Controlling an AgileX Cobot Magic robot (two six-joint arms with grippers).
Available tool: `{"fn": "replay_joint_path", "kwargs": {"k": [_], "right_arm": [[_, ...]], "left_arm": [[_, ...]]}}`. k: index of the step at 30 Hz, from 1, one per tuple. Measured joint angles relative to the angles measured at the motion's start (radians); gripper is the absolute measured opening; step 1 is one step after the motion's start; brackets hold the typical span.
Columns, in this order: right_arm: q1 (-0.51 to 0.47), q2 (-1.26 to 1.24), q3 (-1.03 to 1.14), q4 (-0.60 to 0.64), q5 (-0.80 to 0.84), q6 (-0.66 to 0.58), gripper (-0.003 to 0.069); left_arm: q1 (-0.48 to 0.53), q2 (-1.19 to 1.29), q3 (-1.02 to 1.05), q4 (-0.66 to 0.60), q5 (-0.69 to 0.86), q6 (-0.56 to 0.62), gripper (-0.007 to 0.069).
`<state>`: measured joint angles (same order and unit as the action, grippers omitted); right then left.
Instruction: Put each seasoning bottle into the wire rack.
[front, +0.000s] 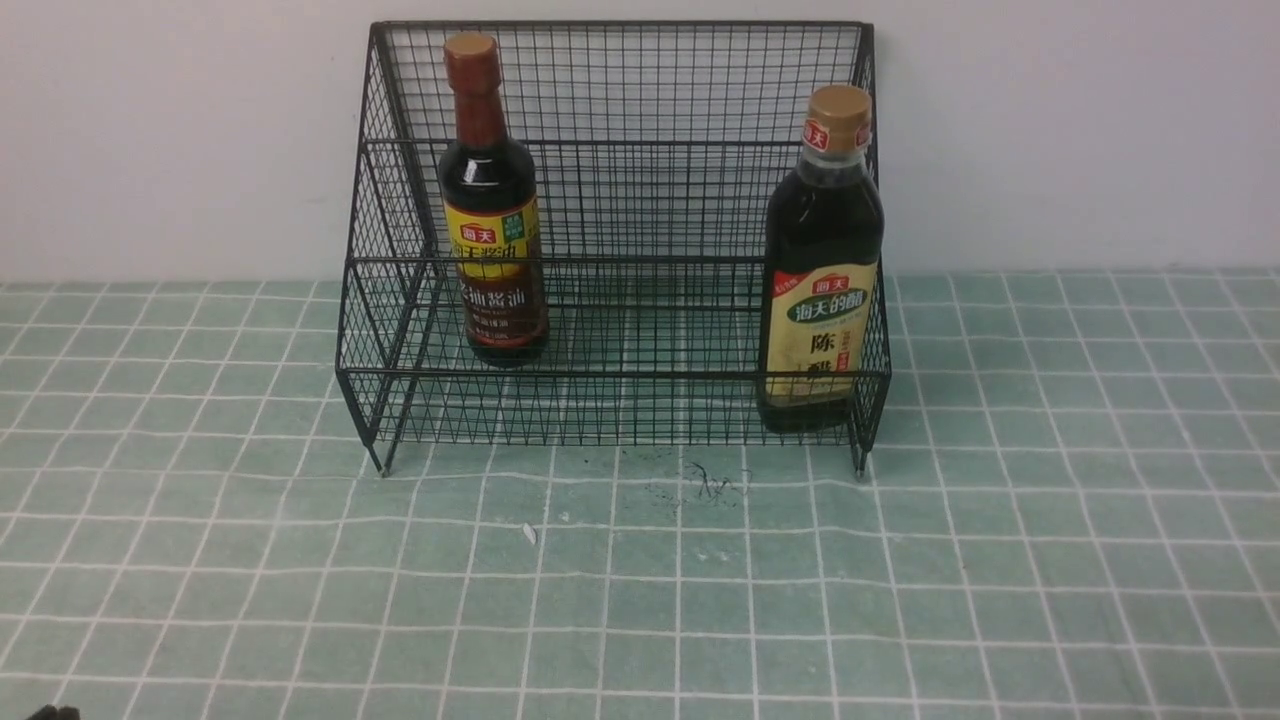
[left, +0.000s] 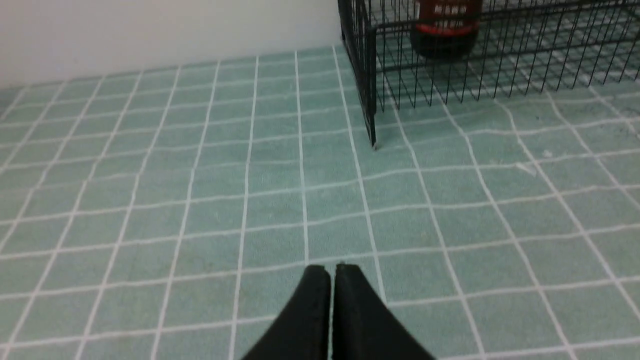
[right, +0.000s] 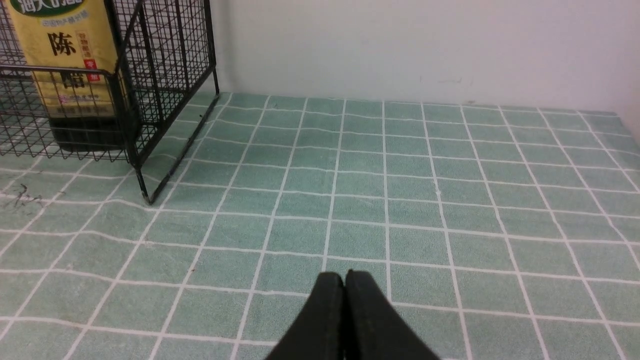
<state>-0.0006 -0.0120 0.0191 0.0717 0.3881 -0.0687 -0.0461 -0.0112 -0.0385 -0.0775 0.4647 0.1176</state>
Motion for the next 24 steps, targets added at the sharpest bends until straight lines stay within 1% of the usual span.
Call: {"fn": "replay_joint_path", "kwargs": {"k": [4, 7, 9, 24], "right_arm": [[0.000, 0.000, 0.000, 0.000, 0.000, 0.000, -0.0015], [0.000, 0.000, 0.000, 0.000, 0.000, 0.000, -0.0015], [0.000, 0.000, 0.000, 0.000, 0.000, 0.000, -0.0015], [0.000, 0.000, 0.000, 0.000, 0.000, 0.000, -0.0015]], "left_arm": [[-0.023, 0.000, 0.038, 0.003, -0.004, -0.013, -0.0006], [-0.066, 0.000, 0.056, 0.007, -0.043, -0.035, -0.0006], [-0.075, 0.000, 0.058, 0.007, -0.057, -0.047, -0.0006], [-0.075, 0.000, 0.062, 0.009, -0.078, -0.060, -0.0006]]}}
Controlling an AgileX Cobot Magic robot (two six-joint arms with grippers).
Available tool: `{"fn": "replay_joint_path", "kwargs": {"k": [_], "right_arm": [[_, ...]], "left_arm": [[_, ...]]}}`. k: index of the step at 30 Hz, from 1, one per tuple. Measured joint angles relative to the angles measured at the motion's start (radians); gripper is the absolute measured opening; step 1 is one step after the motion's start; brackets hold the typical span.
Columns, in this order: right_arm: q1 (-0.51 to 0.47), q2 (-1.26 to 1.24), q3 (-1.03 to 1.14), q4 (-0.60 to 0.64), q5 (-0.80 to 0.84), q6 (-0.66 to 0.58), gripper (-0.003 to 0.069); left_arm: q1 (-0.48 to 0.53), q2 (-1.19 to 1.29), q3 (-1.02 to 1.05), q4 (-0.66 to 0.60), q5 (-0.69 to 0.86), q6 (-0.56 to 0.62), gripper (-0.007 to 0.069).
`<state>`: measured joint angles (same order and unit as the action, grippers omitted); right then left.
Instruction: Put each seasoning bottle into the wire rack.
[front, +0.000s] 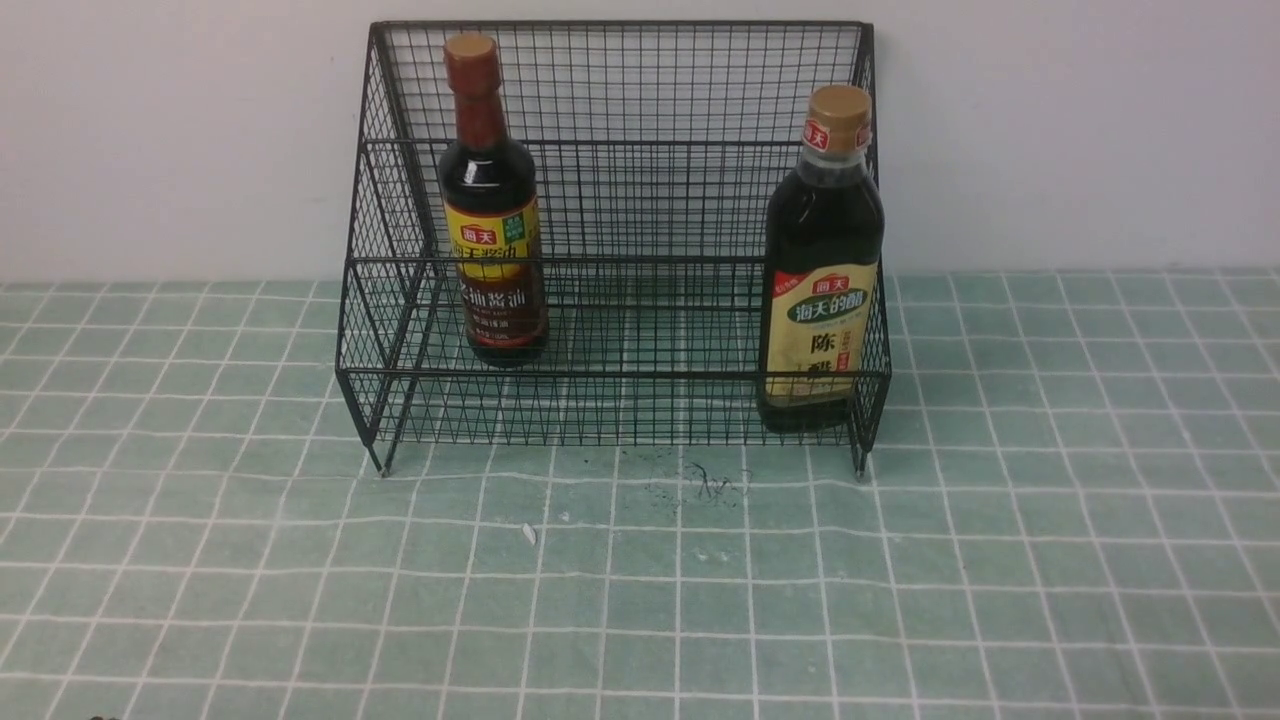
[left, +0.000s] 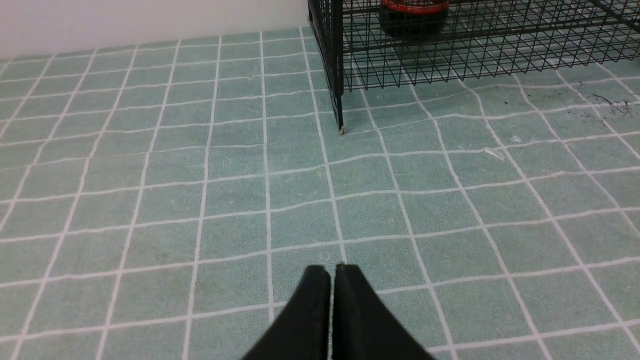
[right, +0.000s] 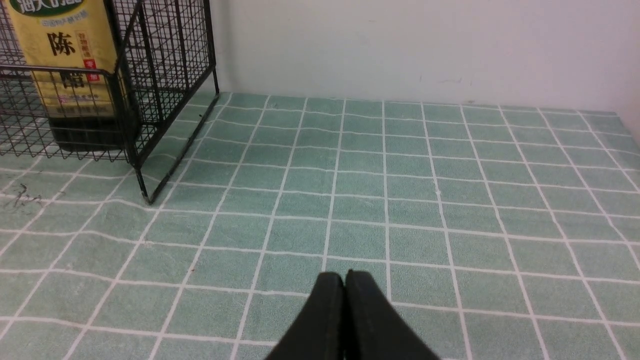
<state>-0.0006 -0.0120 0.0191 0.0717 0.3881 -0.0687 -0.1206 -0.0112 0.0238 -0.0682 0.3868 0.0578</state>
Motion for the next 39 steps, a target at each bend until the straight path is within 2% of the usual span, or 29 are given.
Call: {"fn": "replay_joint_path", "kwargs": {"k": [39], "right_arm": [[0.000, 0.000, 0.000, 0.000, 0.000, -0.017, -0.0015]], "left_arm": [[0.000, 0.000, 0.000, 0.001, 0.000, 0.000, -0.0006]]}}
